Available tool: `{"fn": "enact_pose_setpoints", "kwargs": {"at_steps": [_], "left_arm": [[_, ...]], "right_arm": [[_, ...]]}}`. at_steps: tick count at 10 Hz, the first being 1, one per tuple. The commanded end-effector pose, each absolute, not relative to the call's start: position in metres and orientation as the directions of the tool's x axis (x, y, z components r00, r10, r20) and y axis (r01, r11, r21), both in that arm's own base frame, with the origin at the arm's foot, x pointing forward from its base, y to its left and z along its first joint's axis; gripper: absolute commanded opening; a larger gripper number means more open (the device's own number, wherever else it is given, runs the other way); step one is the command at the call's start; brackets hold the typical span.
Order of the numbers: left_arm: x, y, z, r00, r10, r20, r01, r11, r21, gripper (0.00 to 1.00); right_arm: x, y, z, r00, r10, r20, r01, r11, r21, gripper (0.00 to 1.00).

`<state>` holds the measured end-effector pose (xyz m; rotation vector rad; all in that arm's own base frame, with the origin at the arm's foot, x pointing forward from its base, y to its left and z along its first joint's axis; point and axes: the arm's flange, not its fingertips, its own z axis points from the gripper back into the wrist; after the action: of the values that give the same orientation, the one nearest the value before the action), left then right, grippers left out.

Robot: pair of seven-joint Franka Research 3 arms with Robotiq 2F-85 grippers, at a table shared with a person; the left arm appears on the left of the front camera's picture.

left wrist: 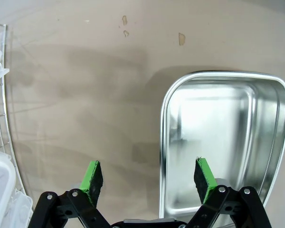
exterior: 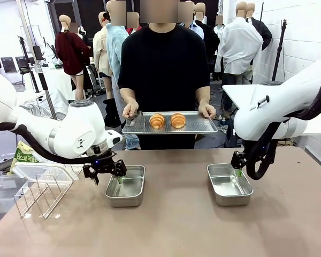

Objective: Place the bread in airtight containers.
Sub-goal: Lift both Airtight Container.

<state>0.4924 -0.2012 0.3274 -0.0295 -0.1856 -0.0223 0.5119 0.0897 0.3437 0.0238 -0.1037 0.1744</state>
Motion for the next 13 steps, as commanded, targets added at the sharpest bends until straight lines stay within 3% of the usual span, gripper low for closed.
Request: {"fn": "enact_pose_setpoints", "kwargs": {"at_steps": [1, 13], "left_arm": [[0.498, -0.210, 0.326, 0.977, 0.008, 0.212, -0.006, 1.000, -0.011, 1.00], [0.502, -0.209, 0.325, 0.981, 0.008, 0.194, -0.008, 1.000, 0.002, 1.00]], "right_arm": [[0.522, 0.099, 0.332, 0.981, 0.142, 0.135, -0.143, 0.990, -0.003, 1.00], [0.530, 0.110, 0.308, 0.990, 0.074, 0.121, -0.075, 0.997, 0.005, 1.00]]}}
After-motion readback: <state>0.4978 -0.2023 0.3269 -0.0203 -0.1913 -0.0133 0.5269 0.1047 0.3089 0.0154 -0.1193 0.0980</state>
